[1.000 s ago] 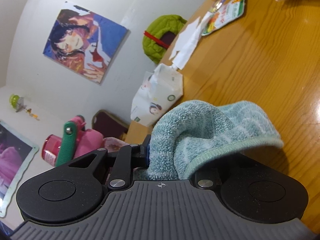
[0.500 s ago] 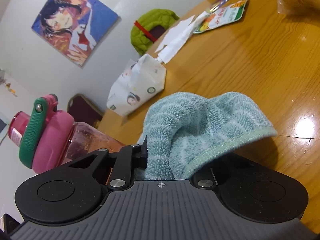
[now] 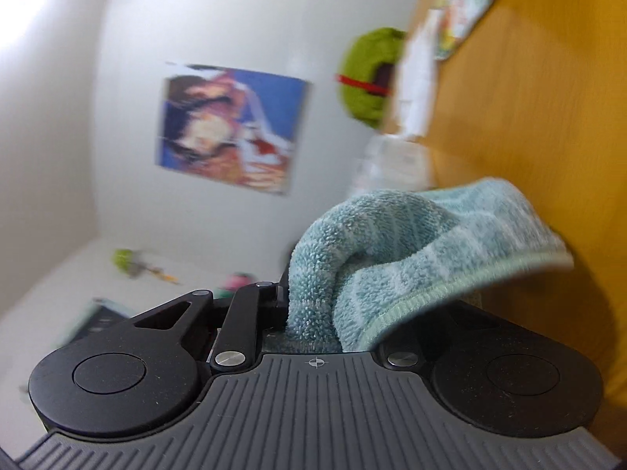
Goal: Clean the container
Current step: 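Wipe the towel along the bottle side with the right gripper while the left gripper tilts it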
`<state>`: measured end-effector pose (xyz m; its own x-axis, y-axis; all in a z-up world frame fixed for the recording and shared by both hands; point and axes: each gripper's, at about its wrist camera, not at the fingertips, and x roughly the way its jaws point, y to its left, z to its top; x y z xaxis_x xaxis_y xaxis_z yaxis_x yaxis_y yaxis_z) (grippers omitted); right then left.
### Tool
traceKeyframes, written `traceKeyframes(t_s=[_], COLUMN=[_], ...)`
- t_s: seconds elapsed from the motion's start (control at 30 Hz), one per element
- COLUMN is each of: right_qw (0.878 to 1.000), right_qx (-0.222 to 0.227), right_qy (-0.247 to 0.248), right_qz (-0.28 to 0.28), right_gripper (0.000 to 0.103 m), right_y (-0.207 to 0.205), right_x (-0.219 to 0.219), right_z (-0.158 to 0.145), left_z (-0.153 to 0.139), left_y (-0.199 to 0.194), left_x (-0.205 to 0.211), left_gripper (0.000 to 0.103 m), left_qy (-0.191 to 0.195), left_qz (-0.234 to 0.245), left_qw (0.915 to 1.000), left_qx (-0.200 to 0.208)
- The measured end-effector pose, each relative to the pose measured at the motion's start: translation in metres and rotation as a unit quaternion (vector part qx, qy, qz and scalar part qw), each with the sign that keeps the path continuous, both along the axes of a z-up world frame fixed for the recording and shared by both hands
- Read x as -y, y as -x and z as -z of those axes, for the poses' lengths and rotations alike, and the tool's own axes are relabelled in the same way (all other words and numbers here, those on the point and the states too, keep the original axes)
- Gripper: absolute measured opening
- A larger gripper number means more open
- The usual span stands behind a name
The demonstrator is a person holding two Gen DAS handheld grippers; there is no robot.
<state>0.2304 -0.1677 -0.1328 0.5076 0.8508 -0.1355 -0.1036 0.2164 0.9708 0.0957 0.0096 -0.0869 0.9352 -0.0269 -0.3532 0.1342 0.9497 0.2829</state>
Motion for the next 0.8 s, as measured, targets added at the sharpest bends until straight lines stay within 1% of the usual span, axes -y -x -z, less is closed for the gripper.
traceKeyframes(t_s=[0.07, 0.1, 0.17, 0.2, 0.23, 0.27, 0.33, 0.4, 0.47, 0.57, 0.63, 0.67, 0.73, 0.77, 0.8], right_qw=[0.998, 0.997, 0.997, 0.997, 0.999, 1.0, 0.997, 0.995, 0.996, 1.0, 0.998, 0.997, 0.997, 0.998, 0.999], right_qx=[-0.035, -0.037, -0.023, -0.01, 0.005, 0.02, 0.048, 0.064, 0.057, 0.009, -0.025, -0.029, -0.017, -0.005, 0.01], right_qy=[0.051, 0.064, 0.077, 0.072, 0.048, 0.013, -0.053, -0.08, -0.066, 0.007, 0.063, 0.072, 0.079, 0.067, 0.039], right_qz=[-0.003, -0.002, 0.001, 0.004, 0.006, 0.007, 0.008, 0.003, -0.005, -0.005, -0.01, -0.009, -0.008, -0.005, -0.003], right_gripper=[0.02, 0.02, 0.023, 0.024, 0.024, 0.024, 0.024, 0.024, 0.024, 0.024, 0.024, 0.024, 0.025, 0.025, 0.025], right_y=[-0.005, -0.005, -0.003, -0.001, 0.001, 0.002, 0.004, 0.005, 0.003, -0.001, -0.004, -0.005, -0.003, -0.001, 0.001], right_x=[-0.006, -0.009, -0.01, -0.009, -0.006, -0.003, 0.007, 0.01, 0.005, -0.002, -0.006, -0.007, -0.006, -0.004, -0.001], right_z=[0.009, 0.01, 0.006, 0.002, -0.001, -0.003, -0.009, -0.013, -0.011, -0.002, 0.004, 0.005, 0.003, 0.0, -0.004], left_z=[0.0, 0.001, -0.007, -0.007, -0.006, -0.006, -0.004, -0.004, -0.004, -0.005, -0.003, -0.001, -0.001, 0.0, -0.001], left_y=[0.001, 0.001, 0.0, 0.0, 0.001, 0.002, 0.004, 0.004, 0.002, 0.0, -0.001, -0.001, -0.002, -0.001, -0.001], left_x=[0.001, 0.001, -0.001, -0.001, -0.001, 0.0, 0.002, 0.002, 0.0, -0.001, -0.003, -0.004, -0.004, -0.004, -0.004], left_gripper=[0.078, 0.078, 0.078, 0.078, 0.078, 0.078, 0.078, 0.078, 0.078, 0.078, 0.078, 0.078, 0.078, 0.078, 0.078], left_qy=[0.0, 0.0, 0.001, 0.0, 0.0, 0.0, -0.001, -0.002, -0.002, -0.002, -0.002, -0.003, -0.003, -0.004, -0.003], left_qz=[0.0, 0.0, 0.0, 0.0, 0.0, 0.0, 0.0, -0.001, -0.001, -0.001, -0.001, 0.0, 0.0, 0.0, 0.0], left_qw=[1.0, 1.0, 1.0, 1.0, 1.0, 1.0, 1.0, 1.0, 1.0, 1.0, 1.0, 1.0, 1.0, 1.0, 1.0], left_qx=[0.0, 0.0, -0.002, -0.002, -0.002, -0.002, -0.001, -0.001, -0.001, -0.001, -0.001, 0.0, 0.0, 0.0, 0.0])
